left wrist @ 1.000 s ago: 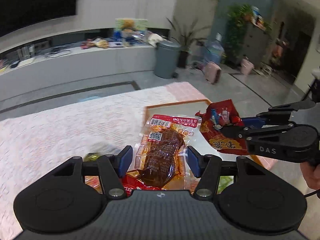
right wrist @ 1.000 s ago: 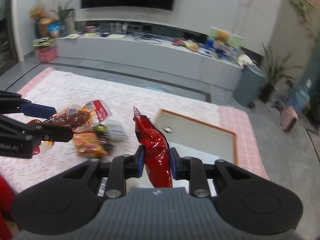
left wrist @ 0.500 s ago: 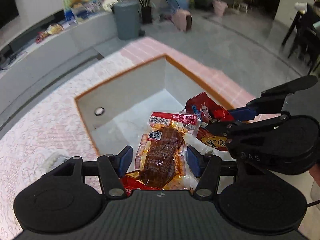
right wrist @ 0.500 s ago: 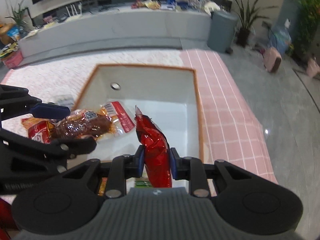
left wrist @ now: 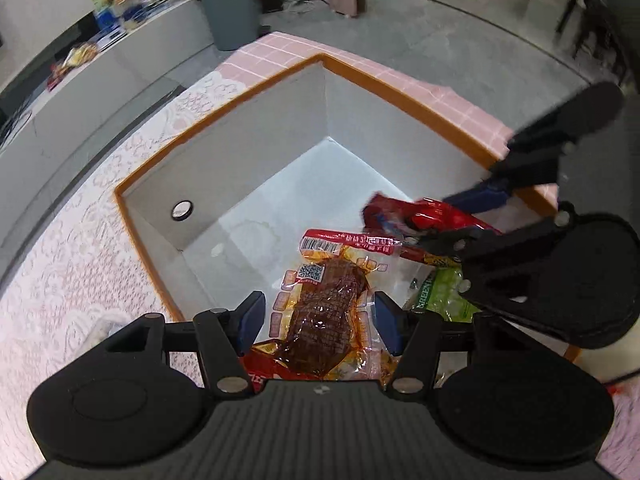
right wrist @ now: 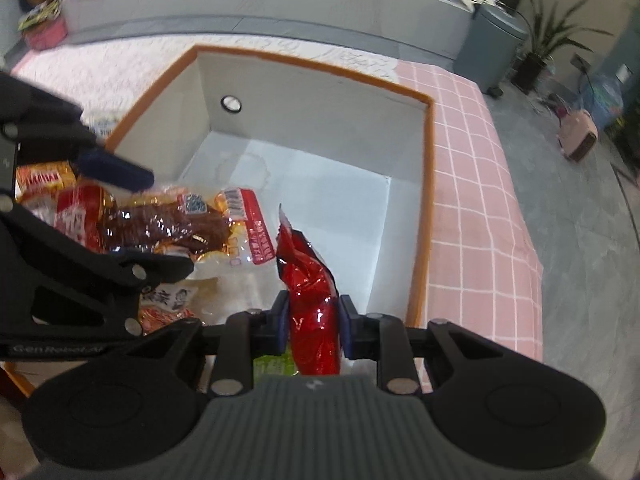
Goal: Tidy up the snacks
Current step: 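Release the red chip bag with the right gripper while the left gripper drops its meat pack into the box, then move both open grippers back toward the remaining snack pile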
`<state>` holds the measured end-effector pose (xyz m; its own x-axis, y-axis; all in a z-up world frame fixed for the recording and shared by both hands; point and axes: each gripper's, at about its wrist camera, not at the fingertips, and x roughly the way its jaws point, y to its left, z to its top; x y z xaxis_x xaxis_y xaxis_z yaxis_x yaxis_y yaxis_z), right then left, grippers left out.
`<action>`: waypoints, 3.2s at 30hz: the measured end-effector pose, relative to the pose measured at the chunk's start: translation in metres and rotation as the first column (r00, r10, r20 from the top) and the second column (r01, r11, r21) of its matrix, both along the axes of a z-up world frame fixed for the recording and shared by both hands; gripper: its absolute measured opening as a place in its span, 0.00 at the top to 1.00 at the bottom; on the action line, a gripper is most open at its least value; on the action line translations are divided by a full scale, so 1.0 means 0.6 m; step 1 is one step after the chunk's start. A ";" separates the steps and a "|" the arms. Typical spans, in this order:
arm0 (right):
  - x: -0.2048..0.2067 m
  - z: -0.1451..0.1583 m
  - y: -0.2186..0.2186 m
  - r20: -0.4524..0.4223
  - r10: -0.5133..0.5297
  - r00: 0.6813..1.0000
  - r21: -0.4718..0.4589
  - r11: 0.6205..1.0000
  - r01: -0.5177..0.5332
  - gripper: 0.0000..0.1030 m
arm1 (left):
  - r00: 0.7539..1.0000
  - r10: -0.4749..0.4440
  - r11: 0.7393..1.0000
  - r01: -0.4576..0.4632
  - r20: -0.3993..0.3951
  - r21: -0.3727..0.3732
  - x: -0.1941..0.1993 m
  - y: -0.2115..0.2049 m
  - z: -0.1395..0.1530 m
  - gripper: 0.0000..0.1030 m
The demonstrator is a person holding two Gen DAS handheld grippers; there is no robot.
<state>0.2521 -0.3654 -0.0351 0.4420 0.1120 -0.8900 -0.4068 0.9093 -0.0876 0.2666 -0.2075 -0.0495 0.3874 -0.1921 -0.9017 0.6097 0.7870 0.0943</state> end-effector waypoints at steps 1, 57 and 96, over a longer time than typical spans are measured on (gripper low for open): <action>-0.003 -0.005 0.003 0.002 0.013 1.000 -0.001 1.000 -0.013 0.78 | 1.000 -0.008 1.000 0.008 -0.007 0.003 0.000 -0.001 -0.005 0.35; -0.146 0.103 0.066 0.042 -0.047 0.998 0.244 0.969 0.036 0.33 | 0.958 0.187 0.967 -0.141 0.216 -0.212 -0.164 0.198 0.152 0.34; -0.179 -0.018 0.338 0.287 0.017 0.958 0.201 0.976 -0.078 0.61 | 0.835 0.549 0.769 -0.485 0.043 -0.417 -0.195 0.448 0.034 0.27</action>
